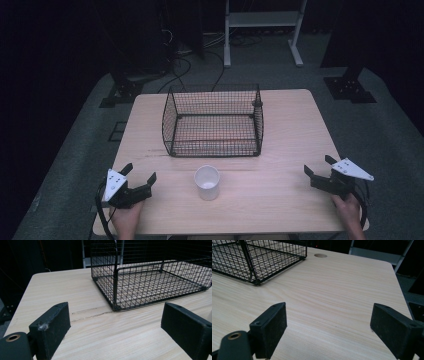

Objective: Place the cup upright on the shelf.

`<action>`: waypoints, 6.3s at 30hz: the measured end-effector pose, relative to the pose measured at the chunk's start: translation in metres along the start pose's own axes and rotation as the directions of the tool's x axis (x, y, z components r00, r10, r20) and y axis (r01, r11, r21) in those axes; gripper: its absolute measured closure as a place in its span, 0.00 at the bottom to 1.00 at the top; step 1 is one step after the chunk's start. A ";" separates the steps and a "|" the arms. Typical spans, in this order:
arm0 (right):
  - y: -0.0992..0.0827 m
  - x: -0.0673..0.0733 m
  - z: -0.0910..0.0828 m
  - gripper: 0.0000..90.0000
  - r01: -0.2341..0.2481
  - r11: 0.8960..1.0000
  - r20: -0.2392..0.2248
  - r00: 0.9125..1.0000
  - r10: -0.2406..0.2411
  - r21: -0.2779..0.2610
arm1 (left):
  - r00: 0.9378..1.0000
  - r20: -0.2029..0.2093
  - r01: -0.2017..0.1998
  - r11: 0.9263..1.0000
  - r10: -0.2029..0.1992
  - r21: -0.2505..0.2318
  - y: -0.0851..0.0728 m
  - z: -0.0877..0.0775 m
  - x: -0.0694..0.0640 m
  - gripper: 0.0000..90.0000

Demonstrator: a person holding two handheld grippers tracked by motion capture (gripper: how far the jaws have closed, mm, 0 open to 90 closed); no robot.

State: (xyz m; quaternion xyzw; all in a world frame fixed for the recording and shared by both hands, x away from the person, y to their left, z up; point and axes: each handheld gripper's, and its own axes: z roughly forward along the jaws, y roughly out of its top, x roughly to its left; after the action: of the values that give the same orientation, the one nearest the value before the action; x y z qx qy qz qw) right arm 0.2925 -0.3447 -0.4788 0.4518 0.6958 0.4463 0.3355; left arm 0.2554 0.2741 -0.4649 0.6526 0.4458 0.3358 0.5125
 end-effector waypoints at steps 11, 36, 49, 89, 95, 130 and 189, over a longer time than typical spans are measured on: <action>0.000 0.000 0.000 0.14 0.002 1.000 0.000 1.000 -0.002 -0.001 | 0.999 0.039 -0.008 1.000 0.008 -0.007 0.002 0.002 -0.005 0.08; 0.000 0.002 0.000 0.14 0.013 1.000 0.005 1.000 -0.013 0.005 | 0.990 0.117 -0.078 0.997 0.081 -0.022 0.009 0.007 -0.021 0.02; 0.000 0.002 0.001 0.14 0.013 1.000 0.009 1.000 -0.014 0.009 | 0.979 0.172 -0.113 0.994 0.114 -0.013 0.012 0.012 -0.036 0.02; 0.001 0.004 0.002 0.14 0.031 0.999 0.020 0.999 -0.031 0.014 | 0.821 0.533 -0.257 0.966 0.206 0.021 0.031 0.027 -0.092 0.02; 0.001 0.004 0.002 0.14 0.030 0.999 0.020 0.999 -0.031 0.014 | 0.798 0.563 -0.280 0.959 0.214 0.032 0.033 0.032 -0.100 0.02; 0.001 0.005 0.002 0.14 0.035 0.999 0.018 0.999 -0.036 0.016 | 0.763 0.601 -0.423 0.887 0.239 0.185 0.040 0.075 -0.119 0.04; 0.001 0.003 0.002 0.14 0.012 1.000 0.022 1.000 -0.013 0.013 | 0.696 0.666 -0.469 0.872 0.270 0.137 0.123 0.085 -0.108 0.23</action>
State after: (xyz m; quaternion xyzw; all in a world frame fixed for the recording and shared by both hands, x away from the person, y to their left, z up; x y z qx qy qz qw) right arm 0.2931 -0.3416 -0.4789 0.4544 0.6977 0.4349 0.3431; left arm 0.3194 0.1330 -0.3649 0.8721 0.1522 0.1253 0.4479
